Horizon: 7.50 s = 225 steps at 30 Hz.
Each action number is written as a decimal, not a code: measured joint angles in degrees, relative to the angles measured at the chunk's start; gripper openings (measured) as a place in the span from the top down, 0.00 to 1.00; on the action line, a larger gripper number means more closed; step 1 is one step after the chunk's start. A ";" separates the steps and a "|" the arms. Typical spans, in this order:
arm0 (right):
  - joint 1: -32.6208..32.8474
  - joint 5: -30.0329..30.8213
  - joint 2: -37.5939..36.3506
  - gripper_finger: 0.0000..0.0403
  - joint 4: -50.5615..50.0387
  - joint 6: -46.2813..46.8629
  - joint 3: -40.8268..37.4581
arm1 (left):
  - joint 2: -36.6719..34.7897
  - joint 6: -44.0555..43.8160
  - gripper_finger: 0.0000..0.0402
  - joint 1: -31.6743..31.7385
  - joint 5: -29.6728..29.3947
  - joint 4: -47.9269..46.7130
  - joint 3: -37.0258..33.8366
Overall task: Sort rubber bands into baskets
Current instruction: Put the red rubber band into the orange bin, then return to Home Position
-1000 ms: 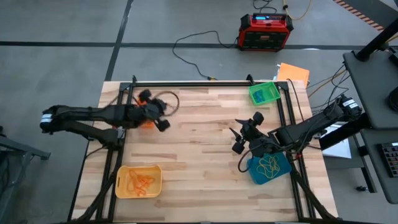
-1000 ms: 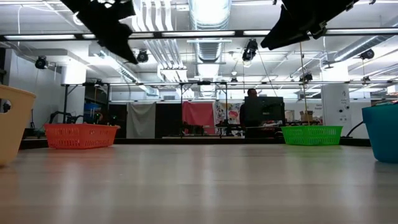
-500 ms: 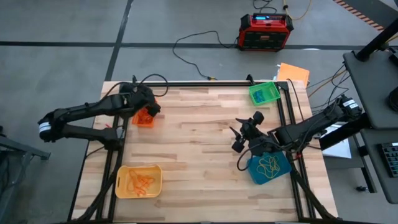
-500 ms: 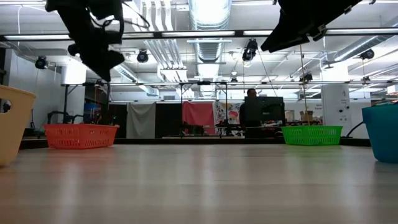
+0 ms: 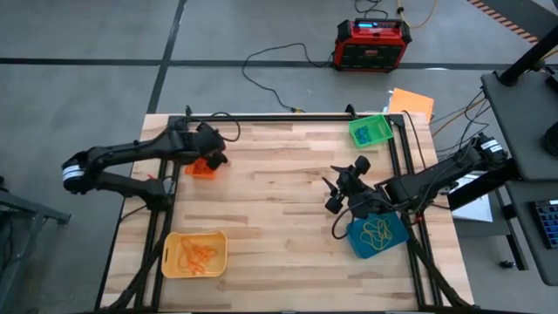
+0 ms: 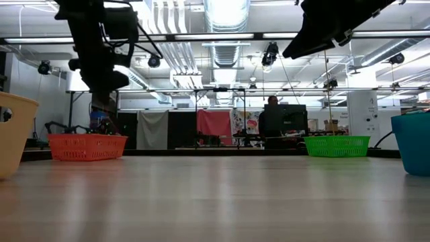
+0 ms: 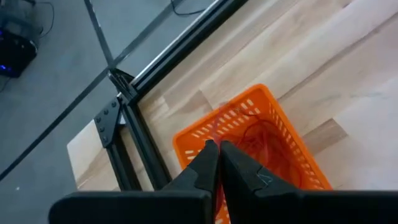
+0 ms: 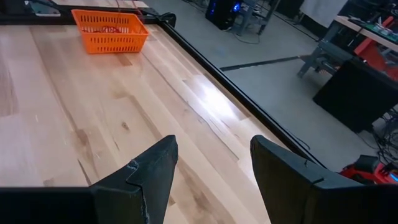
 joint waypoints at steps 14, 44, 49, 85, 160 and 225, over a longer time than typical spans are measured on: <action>-0.33 -0.02 0.00 0.51 0.01 0.75 -0.05 | 10.46 2.69 1.00 2.00 4.45 6.13 -1.31; -0.94 -3.47 0.00 0.51 1.48 0.16 -0.13 | 3.89 0.64 0.65 -9.46 4.92 5.78 -1.07; -3.20 -10.42 0.00 0.51 9.64 -7.97 -0.80 | -4.06 15.14 0.65 -27.44 3.19 26.36 -4.35; -24.37 -66.00 -38.08 0.51 43.30 -28.25 -30.78 | -60.99 30.39 0.66 -6.58 59.28 60.73 -34.59; -24.43 -69.02 -59.25 0.51 35.53 -20.02 -44.14 | -60.31 26.94 0.66 -6.86 60.82 59.29 -46.82; -24.44 -69.03 -59.23 0.51 35.51 -20.03 -44.01 | -60.31 26.94 0.66 -6.86 60.82 59.28 -46.82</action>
